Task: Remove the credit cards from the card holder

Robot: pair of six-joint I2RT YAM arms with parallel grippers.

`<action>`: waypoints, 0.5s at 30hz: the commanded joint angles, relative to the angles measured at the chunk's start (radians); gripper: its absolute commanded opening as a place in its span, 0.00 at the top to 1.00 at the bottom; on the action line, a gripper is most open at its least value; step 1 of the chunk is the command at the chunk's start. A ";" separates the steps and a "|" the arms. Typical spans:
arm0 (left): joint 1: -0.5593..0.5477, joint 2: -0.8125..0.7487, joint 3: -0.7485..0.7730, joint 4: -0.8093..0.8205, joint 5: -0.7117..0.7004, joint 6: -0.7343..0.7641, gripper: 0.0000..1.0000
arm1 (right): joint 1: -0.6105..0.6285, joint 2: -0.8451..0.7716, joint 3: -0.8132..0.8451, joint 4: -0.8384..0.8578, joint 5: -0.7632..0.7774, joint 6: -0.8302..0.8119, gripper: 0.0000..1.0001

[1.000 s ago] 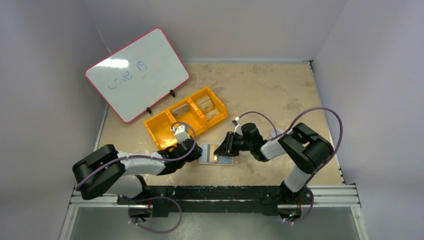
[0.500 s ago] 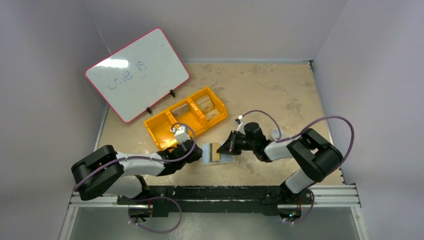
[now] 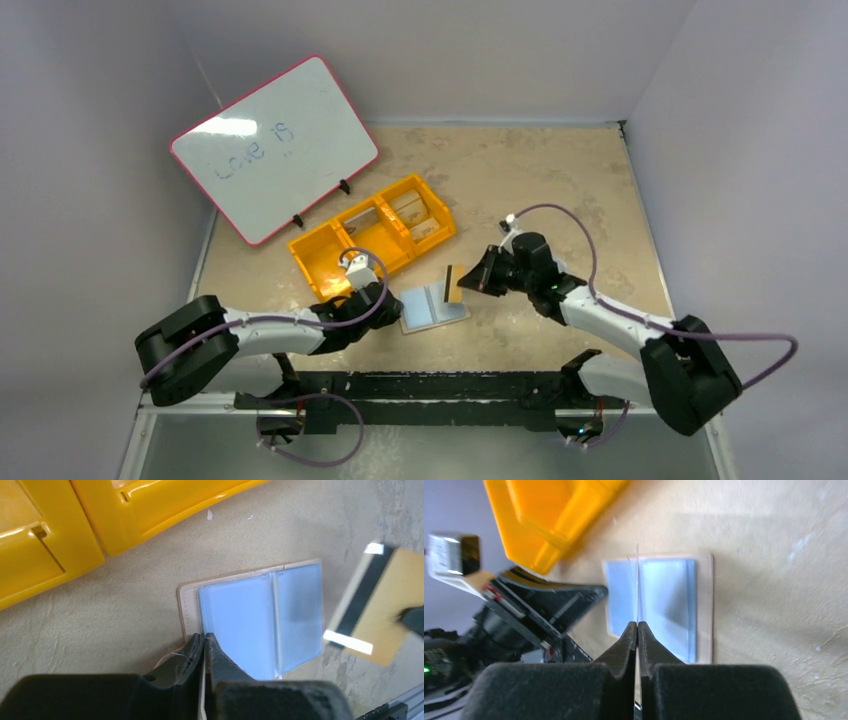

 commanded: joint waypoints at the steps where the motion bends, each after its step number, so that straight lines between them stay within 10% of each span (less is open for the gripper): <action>1: -0.005 -0.037 0.000 -0.096 0.007 0.061 0.92 | -0.002 -0.120 0.148 -0.168 0.160 -0.060 1.00; 15: -0.005 -0.243 0.084 -0.214 -0.080 0.118 0.53 | -0.003 0.298 0.823 -0.501 0.350 0.179 1.00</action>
